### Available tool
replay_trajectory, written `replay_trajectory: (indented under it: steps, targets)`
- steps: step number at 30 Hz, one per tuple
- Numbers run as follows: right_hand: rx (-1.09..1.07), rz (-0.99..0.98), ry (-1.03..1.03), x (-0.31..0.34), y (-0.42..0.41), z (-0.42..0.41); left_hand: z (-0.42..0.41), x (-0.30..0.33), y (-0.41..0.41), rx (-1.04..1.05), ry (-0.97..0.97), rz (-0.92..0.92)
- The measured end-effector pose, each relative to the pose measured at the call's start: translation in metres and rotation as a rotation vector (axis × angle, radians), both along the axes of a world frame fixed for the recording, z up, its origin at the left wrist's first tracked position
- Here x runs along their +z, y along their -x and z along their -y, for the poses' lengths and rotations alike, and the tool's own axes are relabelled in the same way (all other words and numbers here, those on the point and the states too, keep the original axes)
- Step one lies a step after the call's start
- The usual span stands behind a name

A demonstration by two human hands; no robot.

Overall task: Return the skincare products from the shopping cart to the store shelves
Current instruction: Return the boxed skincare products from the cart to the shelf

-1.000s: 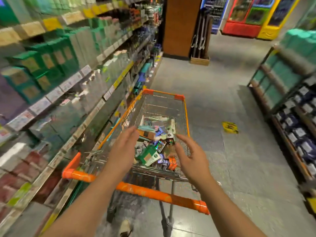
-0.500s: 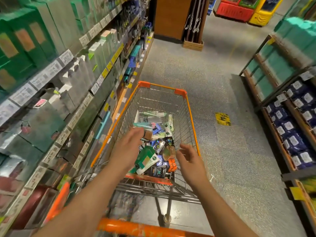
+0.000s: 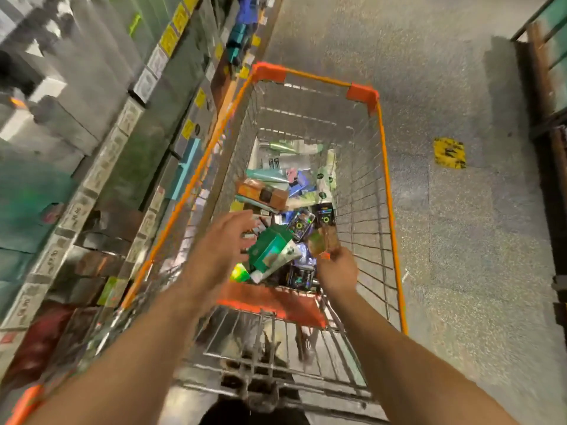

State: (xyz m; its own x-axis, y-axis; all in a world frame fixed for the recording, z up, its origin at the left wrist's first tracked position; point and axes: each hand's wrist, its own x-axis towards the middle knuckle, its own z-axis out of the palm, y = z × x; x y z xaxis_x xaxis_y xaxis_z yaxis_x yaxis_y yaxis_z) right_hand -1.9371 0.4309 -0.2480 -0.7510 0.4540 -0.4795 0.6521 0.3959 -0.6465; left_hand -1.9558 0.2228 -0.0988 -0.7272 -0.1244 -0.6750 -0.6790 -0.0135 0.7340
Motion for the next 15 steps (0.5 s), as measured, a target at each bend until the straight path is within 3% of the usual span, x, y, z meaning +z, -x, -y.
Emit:
replay_trajectory:
  steps: [5, 12, 15]
  targets:
    - [-0.047, 0.03, 0.01, -0.078, 0.036, 0.0, -0.002, -0.037, 0.021, 0.019, 0.071, 0.071]
    - [0.018, 0.114, -0.146, -0.168, 0.061, -0.017, 0.003, -0.078, 0.035, 0.042, 0.05, 0.209]
    - [-0.057, 0.132, -0.197, -0.169, 0.068, -0.014, 0.012, -0.088, 0.033, 0.025, 0.09, 0.236]
